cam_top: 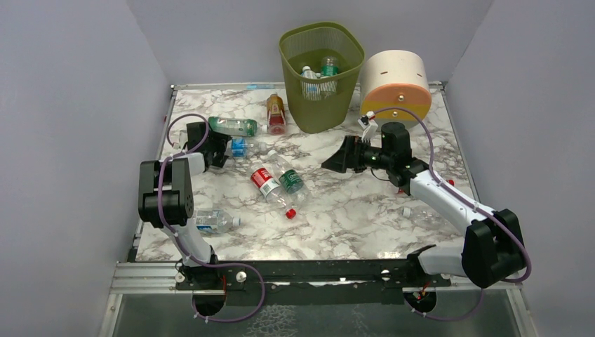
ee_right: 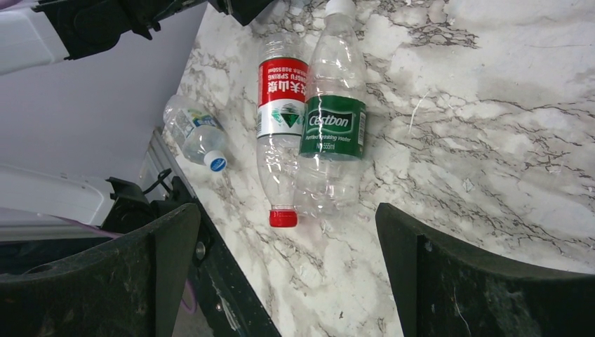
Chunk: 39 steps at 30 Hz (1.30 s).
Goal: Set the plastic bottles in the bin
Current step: Pick up the plastic bottle at the center of the board.
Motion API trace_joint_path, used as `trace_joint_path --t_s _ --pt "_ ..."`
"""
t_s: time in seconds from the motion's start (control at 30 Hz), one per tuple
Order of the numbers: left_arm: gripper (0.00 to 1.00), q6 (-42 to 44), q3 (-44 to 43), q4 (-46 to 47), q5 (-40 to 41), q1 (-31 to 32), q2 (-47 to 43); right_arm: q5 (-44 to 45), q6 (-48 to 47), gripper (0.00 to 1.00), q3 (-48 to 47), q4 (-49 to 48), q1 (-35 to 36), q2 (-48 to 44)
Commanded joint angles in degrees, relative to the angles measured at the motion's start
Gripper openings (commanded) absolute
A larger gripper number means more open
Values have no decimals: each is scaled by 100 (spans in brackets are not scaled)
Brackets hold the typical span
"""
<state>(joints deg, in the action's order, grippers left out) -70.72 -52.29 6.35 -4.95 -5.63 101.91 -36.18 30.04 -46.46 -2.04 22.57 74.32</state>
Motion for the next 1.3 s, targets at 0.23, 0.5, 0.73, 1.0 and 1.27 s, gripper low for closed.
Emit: trace_joint_path --t_s 0.23,0.5,0.73,1.0,1.27 --pt "58 378 746 63 70 -35 -553 -253 122 97 109 -294 37 47" --pt "59 570 542 -108 -7 -36 -1265 -314 43 97 -65 -224 37 51" --pt "59 1225 -37 -481 -560 -44 -1539 -615 -86 98 -482 -214 36 114" --pt "59 2178 -342 -1012 -2032 -37 -1691 -1288 -337 97 -1244 -73 196 600" --pt "59 2760 -71 -1204 -3380 333 -1890 -1016 -961 97 -2004 470 985 1089"
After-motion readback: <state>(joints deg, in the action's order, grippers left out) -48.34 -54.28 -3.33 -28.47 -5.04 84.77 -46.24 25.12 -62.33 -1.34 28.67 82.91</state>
